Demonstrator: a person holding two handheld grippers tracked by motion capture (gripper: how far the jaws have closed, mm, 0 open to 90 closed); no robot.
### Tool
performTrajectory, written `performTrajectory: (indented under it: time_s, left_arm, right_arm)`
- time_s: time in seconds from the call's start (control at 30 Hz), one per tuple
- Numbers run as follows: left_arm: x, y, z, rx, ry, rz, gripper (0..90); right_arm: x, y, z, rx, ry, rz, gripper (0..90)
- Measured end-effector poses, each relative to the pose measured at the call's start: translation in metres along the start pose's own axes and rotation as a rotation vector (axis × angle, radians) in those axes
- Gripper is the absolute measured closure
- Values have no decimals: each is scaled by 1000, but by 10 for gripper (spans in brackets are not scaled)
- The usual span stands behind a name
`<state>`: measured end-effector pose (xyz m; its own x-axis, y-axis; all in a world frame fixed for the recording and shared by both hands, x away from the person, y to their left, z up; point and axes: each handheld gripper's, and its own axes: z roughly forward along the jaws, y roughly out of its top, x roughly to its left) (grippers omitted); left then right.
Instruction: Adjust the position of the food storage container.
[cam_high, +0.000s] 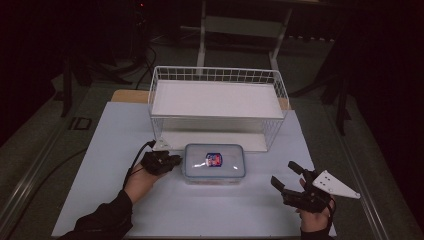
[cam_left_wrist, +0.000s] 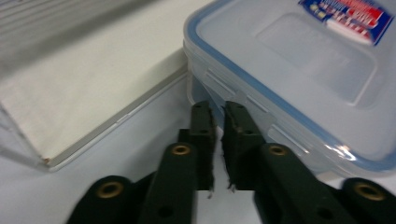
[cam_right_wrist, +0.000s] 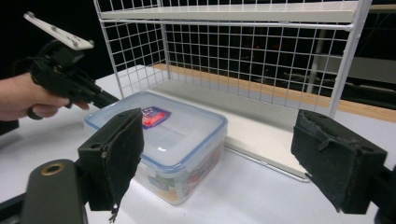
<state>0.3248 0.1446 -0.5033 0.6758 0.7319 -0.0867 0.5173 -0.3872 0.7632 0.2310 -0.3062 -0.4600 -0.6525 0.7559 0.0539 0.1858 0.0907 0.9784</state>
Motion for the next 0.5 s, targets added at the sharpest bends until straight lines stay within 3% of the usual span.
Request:
performTrajectory:
  time_s: [0.13, 0.27, 0.37, 0.4, 0.5]
  left_arm:
    - [2, 6, -20, -72, -27, -55, 548]
    - [2, 12, -31, -111, -132, -131, 329]
    - [0, 16, -30, -106, -192, -192, 129]
    - [-1, 17, -26, -98, -232, -223, 116]
    - [0, 18, -23, -91, -256, -244, 77]
  right_arm:
    - [2, 0, 1, 14, -13, -15, 153]
    - [4, 1, 2, 16, -22, -29, 148]
    - [6, 1, 4, 17, -15, -33, 146]
    - [7, 1, 4, 18, -13, -35, 146]
    - [9, 1, 6, 21, -13, -40, 148]
